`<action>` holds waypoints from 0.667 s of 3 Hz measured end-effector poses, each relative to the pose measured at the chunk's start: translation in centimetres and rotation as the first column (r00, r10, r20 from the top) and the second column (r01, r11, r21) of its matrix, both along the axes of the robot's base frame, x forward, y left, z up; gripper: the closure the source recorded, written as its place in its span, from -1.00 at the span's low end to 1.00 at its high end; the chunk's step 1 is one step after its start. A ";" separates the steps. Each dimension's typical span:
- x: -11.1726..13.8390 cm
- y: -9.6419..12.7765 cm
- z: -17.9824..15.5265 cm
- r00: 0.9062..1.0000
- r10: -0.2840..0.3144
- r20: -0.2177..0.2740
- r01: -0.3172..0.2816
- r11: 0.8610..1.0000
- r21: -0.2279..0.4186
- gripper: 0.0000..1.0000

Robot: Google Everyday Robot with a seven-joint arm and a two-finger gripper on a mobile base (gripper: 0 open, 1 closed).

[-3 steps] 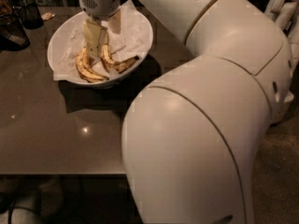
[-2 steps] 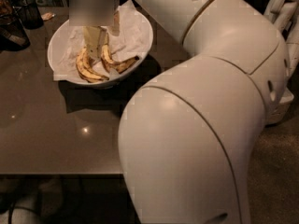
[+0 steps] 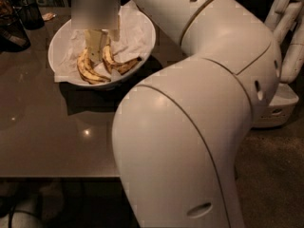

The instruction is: Pick banana from white bowl

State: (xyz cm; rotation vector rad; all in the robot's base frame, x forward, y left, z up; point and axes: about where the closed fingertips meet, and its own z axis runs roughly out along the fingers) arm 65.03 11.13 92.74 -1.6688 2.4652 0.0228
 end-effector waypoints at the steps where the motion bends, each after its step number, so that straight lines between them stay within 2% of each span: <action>1: 0.3 0.4 -0.8 1.000 0.009 -0.023 -0.009 1.000 0.010 -0.30; 2: 0.5 0.7 -1.5 0.999 0.011 -0.046 -0.010 1.000 0.022 -0.30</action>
Offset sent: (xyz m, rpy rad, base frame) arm -0.0152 -0.0131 -0.0185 -0.0436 0.1650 0.0143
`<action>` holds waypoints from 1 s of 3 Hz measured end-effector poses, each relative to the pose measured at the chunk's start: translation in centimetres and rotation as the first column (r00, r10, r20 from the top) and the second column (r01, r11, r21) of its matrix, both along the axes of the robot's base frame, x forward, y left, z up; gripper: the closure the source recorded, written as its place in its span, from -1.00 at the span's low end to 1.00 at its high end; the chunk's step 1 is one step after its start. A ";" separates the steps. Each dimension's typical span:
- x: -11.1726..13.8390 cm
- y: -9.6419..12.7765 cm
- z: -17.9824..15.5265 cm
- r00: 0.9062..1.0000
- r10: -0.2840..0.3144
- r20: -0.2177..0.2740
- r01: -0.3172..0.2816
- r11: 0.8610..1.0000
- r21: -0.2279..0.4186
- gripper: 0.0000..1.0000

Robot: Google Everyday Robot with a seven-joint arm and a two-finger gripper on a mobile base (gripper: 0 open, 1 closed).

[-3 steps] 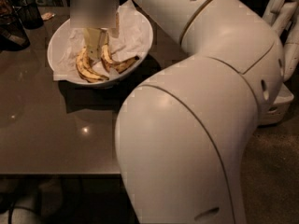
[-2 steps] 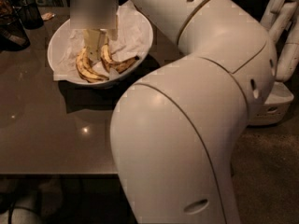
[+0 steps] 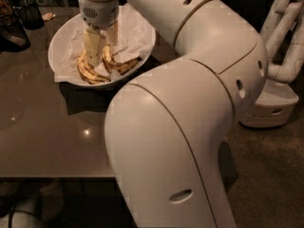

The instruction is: Pick banana from white bowl

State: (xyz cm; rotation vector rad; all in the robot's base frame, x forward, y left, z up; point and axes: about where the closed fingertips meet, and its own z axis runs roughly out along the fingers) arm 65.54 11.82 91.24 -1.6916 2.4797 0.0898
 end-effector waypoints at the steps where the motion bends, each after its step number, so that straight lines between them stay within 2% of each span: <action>1: 0.3 0.0 -0.8 1.000 -0.009 -0.021 0.009 1.000 0.005 -0.26; 3: 1.1 -0.2 -2.5 0.998 -0.030 -0.057 0.030 1.000 0.002 -0.14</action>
Offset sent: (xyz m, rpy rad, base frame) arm -0.0122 -0.0235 -0.0194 -0.0754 0.1542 -0.0248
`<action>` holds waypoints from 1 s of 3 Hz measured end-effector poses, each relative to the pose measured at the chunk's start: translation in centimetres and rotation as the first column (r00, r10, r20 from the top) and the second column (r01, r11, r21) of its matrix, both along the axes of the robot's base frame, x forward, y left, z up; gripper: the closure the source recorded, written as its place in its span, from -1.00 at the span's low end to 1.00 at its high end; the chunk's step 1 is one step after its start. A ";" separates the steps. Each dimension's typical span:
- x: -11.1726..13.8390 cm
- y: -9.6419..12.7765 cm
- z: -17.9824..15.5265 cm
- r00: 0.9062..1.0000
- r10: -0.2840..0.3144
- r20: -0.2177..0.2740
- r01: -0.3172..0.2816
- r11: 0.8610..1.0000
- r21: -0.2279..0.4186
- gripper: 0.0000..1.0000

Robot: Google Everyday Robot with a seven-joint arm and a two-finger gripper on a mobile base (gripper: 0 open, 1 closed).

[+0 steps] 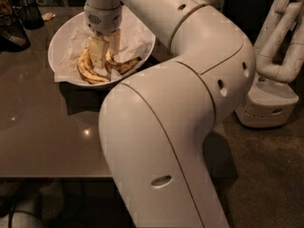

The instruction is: Pick banana from white bowl

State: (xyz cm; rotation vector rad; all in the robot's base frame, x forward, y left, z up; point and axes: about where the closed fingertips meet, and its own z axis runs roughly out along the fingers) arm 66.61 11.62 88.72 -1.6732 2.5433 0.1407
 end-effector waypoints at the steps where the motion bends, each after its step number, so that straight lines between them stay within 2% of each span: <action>1: 0.3 -0.2 -0.6 1.000 -0.008 -0.009 0.008 1.000 -0.006 -0.10; 3: 0.8 -1.1 -1.7 0.999 -0.034 -0.028 0.033 0.999 -0.012 -0.08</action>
Offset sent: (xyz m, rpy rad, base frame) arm -0.0150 -0.0330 -0.0105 -0.0911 0.1195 -0.0270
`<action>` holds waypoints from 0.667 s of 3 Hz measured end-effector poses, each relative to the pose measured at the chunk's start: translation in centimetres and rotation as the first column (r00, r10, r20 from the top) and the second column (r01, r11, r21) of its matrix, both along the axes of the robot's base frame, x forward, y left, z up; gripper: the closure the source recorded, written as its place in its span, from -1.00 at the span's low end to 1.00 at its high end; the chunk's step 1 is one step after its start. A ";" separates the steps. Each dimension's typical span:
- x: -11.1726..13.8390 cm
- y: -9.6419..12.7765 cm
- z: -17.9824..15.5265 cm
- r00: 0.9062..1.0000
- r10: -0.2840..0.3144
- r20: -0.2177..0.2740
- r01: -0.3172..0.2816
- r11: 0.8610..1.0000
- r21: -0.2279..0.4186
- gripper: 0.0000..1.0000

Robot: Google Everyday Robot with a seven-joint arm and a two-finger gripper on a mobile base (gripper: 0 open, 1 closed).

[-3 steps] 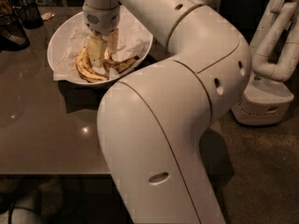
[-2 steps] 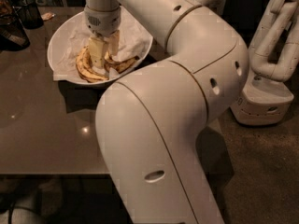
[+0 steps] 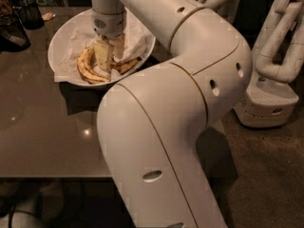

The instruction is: Pick banana from white bowl

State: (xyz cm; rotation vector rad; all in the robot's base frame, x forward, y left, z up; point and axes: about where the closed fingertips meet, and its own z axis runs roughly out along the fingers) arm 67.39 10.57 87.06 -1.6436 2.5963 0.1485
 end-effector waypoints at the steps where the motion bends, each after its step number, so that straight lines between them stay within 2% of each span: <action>1: 0.2 -0.2 -0.3 1.000 -0.005 -0.009 0.005 1.000 0.007 -0.04; 2: 0.4 -0.1 -0.6 1.000 -0.006 -0.017 0.006 1.000 0.010 0.02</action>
Offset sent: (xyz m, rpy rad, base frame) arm -0.0166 -0.0214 -0.0002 -0.0531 0.1162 0.0032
